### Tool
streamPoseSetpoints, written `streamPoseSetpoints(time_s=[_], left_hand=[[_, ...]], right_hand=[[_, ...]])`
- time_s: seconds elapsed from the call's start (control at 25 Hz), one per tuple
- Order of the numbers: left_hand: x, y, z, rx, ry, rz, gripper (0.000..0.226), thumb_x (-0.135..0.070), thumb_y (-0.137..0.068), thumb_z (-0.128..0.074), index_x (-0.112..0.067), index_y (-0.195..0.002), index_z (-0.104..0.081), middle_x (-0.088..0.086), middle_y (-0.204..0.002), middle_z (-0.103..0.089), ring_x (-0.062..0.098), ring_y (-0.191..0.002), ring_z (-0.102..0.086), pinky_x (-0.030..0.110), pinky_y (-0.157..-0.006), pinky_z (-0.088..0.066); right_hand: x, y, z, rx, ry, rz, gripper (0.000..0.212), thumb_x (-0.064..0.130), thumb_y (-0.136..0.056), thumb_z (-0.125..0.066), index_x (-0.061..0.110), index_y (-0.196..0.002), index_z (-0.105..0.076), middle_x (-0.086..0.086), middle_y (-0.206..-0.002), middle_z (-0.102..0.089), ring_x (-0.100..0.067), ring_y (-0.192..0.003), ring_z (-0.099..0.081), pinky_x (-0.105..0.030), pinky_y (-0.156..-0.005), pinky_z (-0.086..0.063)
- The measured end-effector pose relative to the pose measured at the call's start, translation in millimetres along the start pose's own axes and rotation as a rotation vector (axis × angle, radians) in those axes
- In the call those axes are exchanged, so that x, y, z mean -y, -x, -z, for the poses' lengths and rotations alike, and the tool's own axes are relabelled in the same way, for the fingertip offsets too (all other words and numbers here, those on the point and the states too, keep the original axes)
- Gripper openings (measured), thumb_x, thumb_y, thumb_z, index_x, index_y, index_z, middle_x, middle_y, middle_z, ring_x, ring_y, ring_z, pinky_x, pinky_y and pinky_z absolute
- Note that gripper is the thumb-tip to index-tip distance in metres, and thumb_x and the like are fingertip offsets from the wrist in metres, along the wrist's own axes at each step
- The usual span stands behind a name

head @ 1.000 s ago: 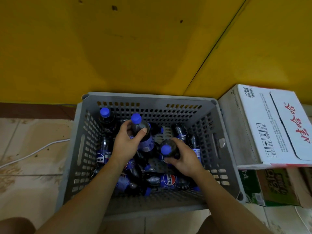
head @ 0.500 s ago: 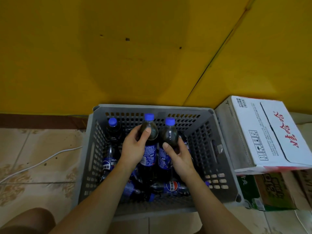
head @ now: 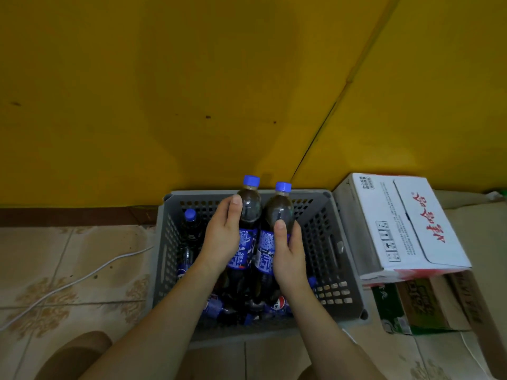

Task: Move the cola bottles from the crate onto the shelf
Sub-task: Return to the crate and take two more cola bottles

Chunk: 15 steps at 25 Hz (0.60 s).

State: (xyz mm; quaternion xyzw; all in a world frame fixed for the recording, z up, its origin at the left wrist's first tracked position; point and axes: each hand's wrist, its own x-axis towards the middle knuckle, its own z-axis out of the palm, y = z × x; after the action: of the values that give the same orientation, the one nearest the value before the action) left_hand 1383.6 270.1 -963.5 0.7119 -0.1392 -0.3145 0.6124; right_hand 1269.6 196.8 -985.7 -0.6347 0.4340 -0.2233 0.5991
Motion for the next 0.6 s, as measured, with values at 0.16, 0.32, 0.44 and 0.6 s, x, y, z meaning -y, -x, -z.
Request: streamPoseSetpoints(time_s=[0.16, 0.32, 0.44, 0.6], left_hand=[[-88, 27, 4, 0.005, -0.011, 0.035, 0.024, -0.042, -0.107, -0.029, -0.041, -0.115, -0.052, -0.033, -0.099, -0.047, -0.033, -0.082, -0.048, -0.010, -0.066, -0.032], [-193, 64, 11, 0.010, -0.009, 0.036, 0.050, -0.045, -0.107, -0.026, -0.021, -0.150, -0.035, -0.035, -0.093, -0.034, -0.004, -0.110, -0.033, 0.000, -0.074, -0.030], [-270, 89, 19, 0.011, 0.005, 0.031, 0.048, -0.047, -0.106, -0.027, -0.024, -0.147, -0.036, -0.035, -0.094, -0.038, 0.001, -0.113, -0.039, 0.010, -0.084, -0.033], [-361, 123, 35, 0.071, 0.013, 0.032, 0.034, -0.064, -0.086, -0.058, -0.047, -0.111, -0.042, -0.009, -0.114, -0.062, 0.019, -0.114, -0.063, 0.045, -0.100, -0.051]], right_hand=[[80, 22, 14, -0.016, -0.002, -0.004, 0.060, 0.063, -0.090, -0.041, 0.029, -0.139, -0.049, 0.027, -0.119, -0.059, 0.029, -0.100, -0.050, 0.004, -0.077, -0.038], [183, 55, 31, -0.032, -0.005, 0.016, 0.048, 0.061, -0.090, -0.040, 0.036, -0.131, -0.048, 0.033, -0.111, -0.057, 0.032, -0.095, -0.050, 0.001, -0.077, -0.039], [261, 80, 44, -0.043, -0.018, 0.044, 0.054, 0.061, -0.091, -0.040, 0.030, -0.134, -0.050, 0.034, -0.113, -0.057, 0.029, -0.099, -0.051, 0.001, -0.080, -0.038], [364, 116, 66, -0.067, 0.005, 0.077, 0.045, 0.052, -0.098, -0.041, 0.026, -0.134, -0.049, 0.034, -0.113, -0.054, 0.027, -0.100, -0.051, 0.004, -0.079, -0.035]])
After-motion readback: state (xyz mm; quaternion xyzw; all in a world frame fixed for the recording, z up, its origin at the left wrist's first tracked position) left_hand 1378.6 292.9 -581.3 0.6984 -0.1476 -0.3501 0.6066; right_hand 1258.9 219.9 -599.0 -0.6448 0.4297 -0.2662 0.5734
